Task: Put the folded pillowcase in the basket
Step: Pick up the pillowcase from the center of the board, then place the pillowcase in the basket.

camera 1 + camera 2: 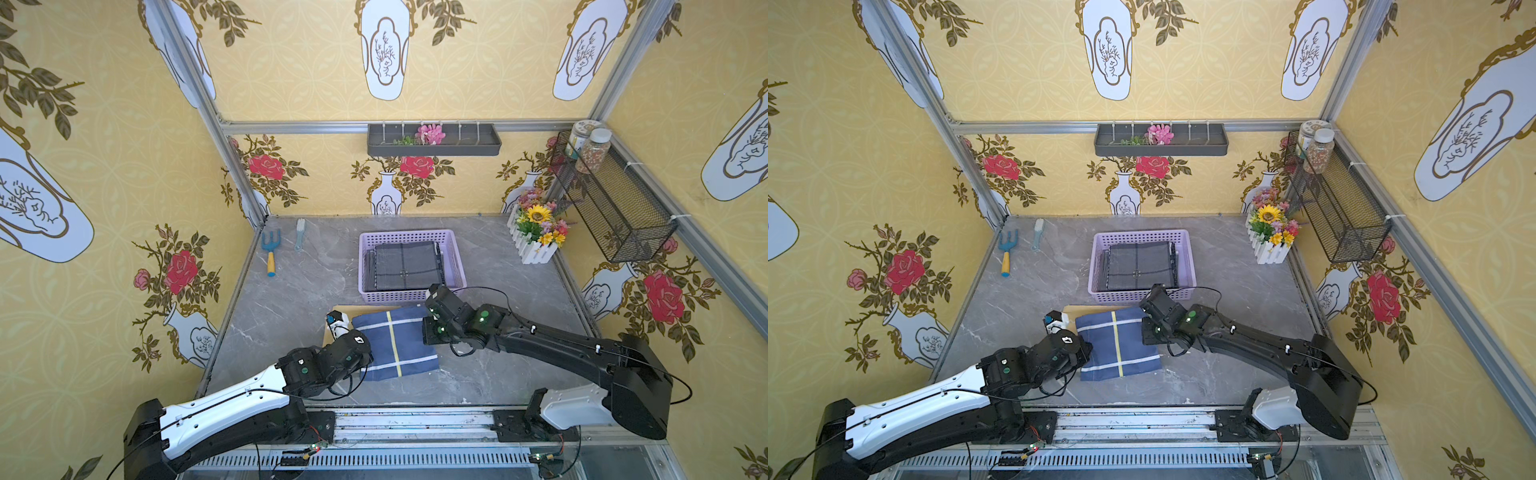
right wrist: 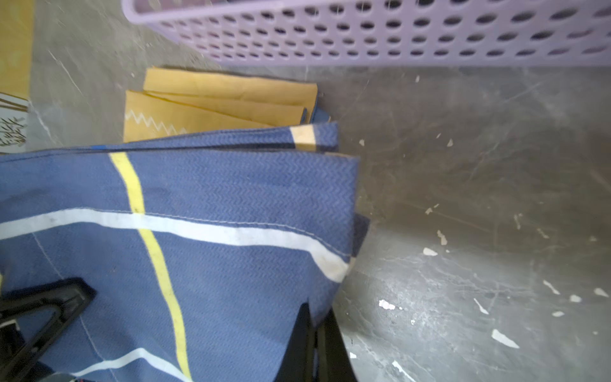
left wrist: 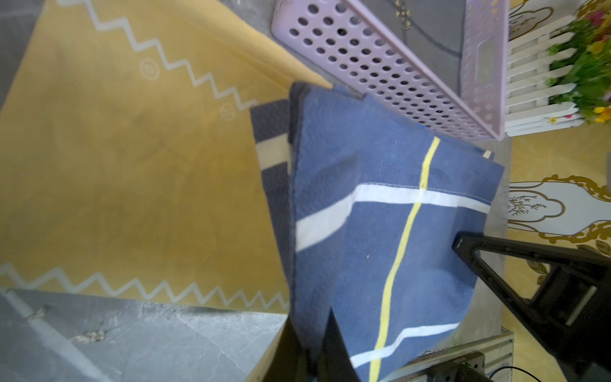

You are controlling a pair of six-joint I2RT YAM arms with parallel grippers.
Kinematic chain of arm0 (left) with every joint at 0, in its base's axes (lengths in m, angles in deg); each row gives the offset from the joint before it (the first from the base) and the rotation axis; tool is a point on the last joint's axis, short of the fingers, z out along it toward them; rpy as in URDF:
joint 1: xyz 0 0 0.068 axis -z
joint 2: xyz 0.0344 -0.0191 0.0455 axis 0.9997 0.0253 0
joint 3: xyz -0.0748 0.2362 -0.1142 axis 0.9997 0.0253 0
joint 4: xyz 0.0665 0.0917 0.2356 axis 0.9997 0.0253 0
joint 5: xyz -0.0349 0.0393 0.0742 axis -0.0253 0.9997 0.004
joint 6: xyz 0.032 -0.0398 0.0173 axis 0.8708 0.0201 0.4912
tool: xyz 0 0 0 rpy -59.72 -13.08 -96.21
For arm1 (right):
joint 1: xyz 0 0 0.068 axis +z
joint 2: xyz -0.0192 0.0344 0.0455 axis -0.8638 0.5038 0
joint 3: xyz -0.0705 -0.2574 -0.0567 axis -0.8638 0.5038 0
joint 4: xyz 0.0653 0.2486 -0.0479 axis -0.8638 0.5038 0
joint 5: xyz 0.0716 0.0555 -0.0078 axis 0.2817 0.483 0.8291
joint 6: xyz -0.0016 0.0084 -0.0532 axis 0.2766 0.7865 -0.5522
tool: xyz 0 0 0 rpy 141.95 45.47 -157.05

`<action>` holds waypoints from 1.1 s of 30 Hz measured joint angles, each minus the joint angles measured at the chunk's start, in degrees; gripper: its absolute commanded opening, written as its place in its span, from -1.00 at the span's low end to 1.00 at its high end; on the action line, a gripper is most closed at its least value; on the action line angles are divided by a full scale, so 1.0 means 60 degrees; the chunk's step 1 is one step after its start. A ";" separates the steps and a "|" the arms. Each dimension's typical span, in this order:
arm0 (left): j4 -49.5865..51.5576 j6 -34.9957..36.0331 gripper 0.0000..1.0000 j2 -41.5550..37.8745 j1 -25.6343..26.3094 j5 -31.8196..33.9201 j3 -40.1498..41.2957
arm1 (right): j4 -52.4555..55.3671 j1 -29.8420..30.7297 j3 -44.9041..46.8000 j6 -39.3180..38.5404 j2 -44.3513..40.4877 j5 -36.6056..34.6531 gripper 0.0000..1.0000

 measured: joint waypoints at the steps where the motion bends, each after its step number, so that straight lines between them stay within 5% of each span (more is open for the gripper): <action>1: -0.0004 0.0131 -1.00 0.0011 -0.0022 0.0069 -0.0131 | 0.0047 -0.0120 -0.0095 -0.0044 -0.0106 0.0004 -1.00; 9: -0.0656 0.1792 -1.00 0.0652 -0.0951 0.0022 -0.1173 | 0.0233 -0.1027 -0.0758 -0.0776 -0.0612 0.0138 -1.00; 16: -0.2244 0.3697 -1.00 0.1625 -0.2674 -0.1348 -0.1759 | 0.0204 -0.1847 -0.1319 -0.1402 -0.0663 0.0222 -1.00; 33: -0.4546 0.6033 -1.00 0.4827 -0.5209 -0.4189 -0.3752 | -0.0809 -0.4200 -0.3289 -0.2488 0.1672 0.1665 -1.00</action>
